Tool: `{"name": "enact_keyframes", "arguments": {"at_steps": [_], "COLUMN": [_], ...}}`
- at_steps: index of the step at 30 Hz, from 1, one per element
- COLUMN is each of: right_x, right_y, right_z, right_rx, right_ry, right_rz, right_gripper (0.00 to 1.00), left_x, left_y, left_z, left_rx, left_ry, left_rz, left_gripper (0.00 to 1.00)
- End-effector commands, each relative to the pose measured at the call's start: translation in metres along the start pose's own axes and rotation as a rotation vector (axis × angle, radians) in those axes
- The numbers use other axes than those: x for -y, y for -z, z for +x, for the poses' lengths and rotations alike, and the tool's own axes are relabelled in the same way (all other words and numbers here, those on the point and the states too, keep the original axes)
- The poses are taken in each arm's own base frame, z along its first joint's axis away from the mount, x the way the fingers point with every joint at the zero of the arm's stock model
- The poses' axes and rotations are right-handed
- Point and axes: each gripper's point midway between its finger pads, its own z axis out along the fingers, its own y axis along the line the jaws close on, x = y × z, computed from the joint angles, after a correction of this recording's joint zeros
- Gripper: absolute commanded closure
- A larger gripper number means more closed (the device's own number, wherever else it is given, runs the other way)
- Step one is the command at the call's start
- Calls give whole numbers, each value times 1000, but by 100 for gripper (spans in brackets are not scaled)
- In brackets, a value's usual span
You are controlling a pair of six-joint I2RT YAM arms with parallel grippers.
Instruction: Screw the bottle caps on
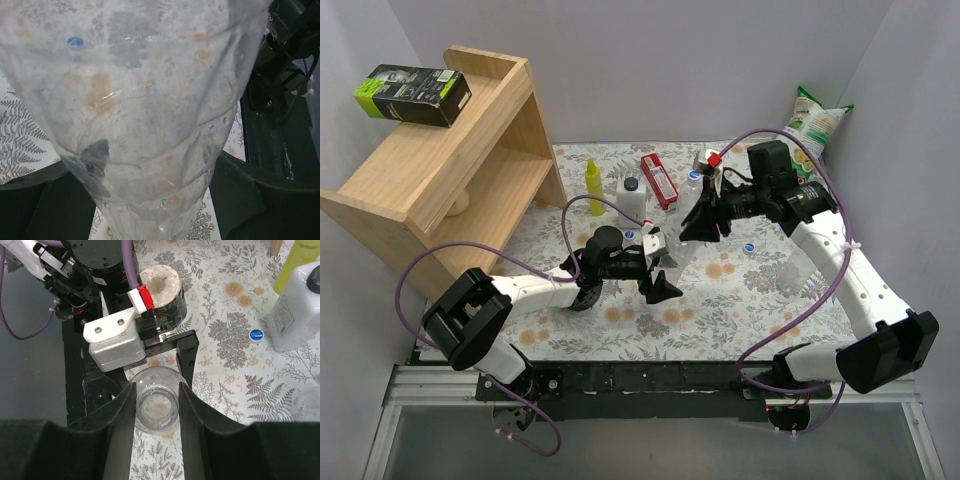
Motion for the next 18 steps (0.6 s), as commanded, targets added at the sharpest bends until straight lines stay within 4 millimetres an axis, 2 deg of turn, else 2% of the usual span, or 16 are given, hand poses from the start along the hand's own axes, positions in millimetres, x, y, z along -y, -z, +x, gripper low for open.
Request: {"name": "enact_keyframes", "arguments": {"at_steps": [1, 4, 5, 8, 9, 10, 11, 12, 14, 15, 16, 18], "right_x": [-8, -9, -11, -5, 1, 8, 8, 27, 43, 52, 62, 76], "right_y": [-3, -6, -7, -3, 9, 19, 27, 56, 73, 83, 88, 89], "right_z": [-17, -15, -16, -19, -38, -47, -56, -71, -77, -72, -72, -56], "right_rx": [33, 22, 17, -14, 8, 25, 66, 128, 154, 143, 124, 38], "right_ry": [49, 48, 49, 53, 88, 83, 9, -18, -24, -38, -21, 46], "right_rz": [-36, -47, -57, -18, 38, 68, 24, 85, 125, 165, 204, 248], "right_gripper": [77, 75, 71, 50, 40, 36, 33, 28, 22, 17, 16, 20], "left_x": [4, 5, 6, 4, 3, 1, 0, -3, -5, -5, -5, -5], "left_y": [-3, -3, -3, -1, 2, 4, 7, 10, 22, 25, 30, 35], "left_z": [-18, -18, -17, -16, -17, -16, -12, -11, -8, -5, -5, -3], "left_rx": [36, 33, 32, 29, 30, 24, 7, 3, 2, -6, -5, -10], "left_ry": [-40, -37, -38, -29, -33, -36, -29, -26, -25, -21, -20, -16], "left_rz": [31, 44, 45, 29, 9, 0, -12, -28, -54, -61, -74, -93], "left_gripper": [27, 37, 46, 55, 57, 64, 72, 85, 95, 100, 100, 100]}}
